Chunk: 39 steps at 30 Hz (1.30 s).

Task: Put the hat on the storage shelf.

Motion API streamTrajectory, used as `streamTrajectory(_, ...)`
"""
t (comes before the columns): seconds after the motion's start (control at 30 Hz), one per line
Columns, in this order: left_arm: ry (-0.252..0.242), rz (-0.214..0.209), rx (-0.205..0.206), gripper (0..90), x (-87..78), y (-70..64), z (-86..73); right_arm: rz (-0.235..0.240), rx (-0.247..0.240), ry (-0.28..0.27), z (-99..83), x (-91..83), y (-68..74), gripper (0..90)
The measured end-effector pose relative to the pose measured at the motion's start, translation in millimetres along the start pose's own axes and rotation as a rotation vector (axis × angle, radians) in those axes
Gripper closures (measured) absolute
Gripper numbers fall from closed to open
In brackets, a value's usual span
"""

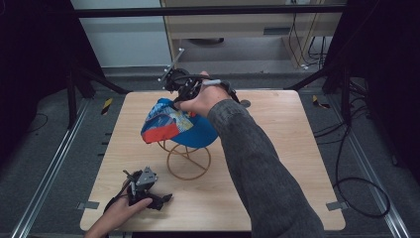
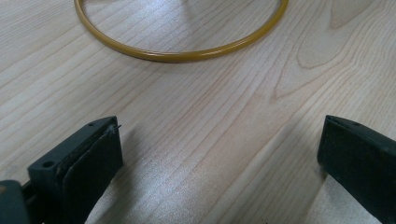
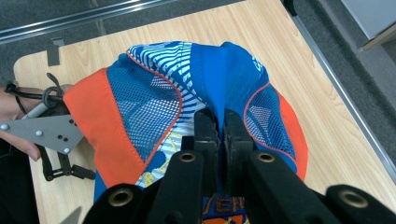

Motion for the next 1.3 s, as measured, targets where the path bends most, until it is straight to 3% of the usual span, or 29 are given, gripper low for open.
streamTrajectory(0.77,0.000,-0.001,0.001,0.0,0.1,0.1,0.1,0.005,0.026,-0.055,-4.4,-17.0,5.6,65.7)
streamTrajectory(1.3,0.000,0.000,0.002,0.0,0.4,0.1,0.3,-0.008,0.037,-0.096,-12.4,-37.2,4.7,62.0)
Point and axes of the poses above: each handheld gripper's, and its own axes: x roughly forward along the jaws, z roughly out of its top, y roughly to its left, the point moved 8 cm from there along x, roughly forward along the jaws, and after that the axes turned 4 degrees about -y, right-handed, at the moved point
